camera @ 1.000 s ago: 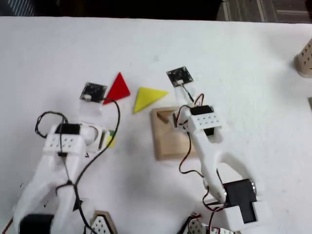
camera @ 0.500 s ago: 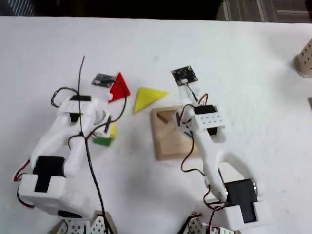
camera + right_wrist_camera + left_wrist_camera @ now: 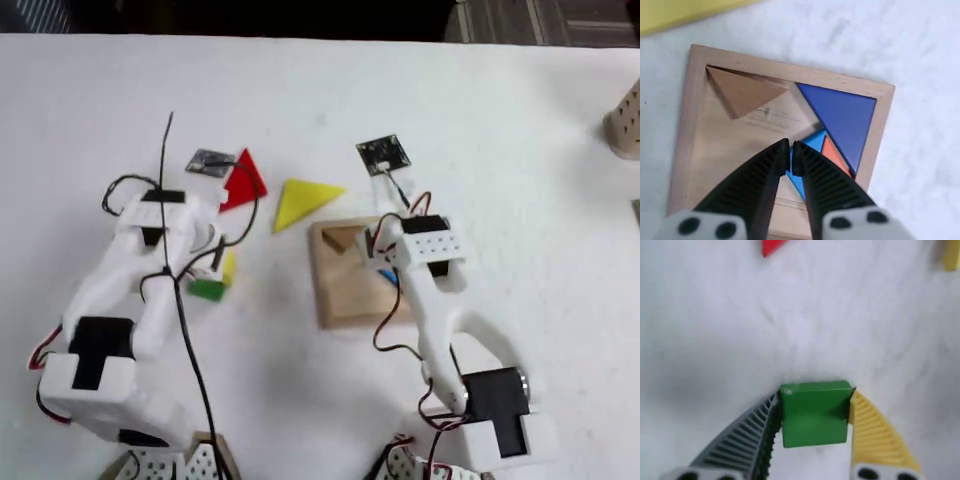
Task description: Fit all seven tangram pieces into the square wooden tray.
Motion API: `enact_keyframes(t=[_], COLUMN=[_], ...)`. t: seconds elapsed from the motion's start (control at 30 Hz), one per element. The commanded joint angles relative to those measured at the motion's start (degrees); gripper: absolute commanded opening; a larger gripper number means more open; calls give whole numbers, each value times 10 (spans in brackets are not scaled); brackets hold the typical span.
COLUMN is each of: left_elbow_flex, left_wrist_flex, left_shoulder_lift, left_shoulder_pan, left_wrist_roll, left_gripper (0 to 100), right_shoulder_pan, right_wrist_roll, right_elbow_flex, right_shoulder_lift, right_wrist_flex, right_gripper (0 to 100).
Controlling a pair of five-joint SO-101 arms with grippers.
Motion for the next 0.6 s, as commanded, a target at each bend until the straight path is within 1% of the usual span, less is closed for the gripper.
enact_keyframes(t=[0.0,0.13,0.33,0.47,0.57], left_elbow_flex=[-30,-14,-3,-1,0], left_wrist_flex=[27,23,22,26,27], left_shoulder_lift=[-32,-61,-70,-70,-69], left_shoulder_pan=[-7,-7,-6,-4,-4], left_wrist_roll=[-6,-6,-7,-54,-55], left_gripper=[143,146,146,147,147], right_shoulder_pan=[6,6,6,6,6], right_wrist_roll=[3,3,3,3,4], right_elbow_flex=[-3,-3,-3,-3,-3], right_shoulder_lift=[-35,-35,-35,-35,-35], right_wrist_flex=[-7,-7,-7,-7,-7], right_gripper=[19,19,19,19,19])
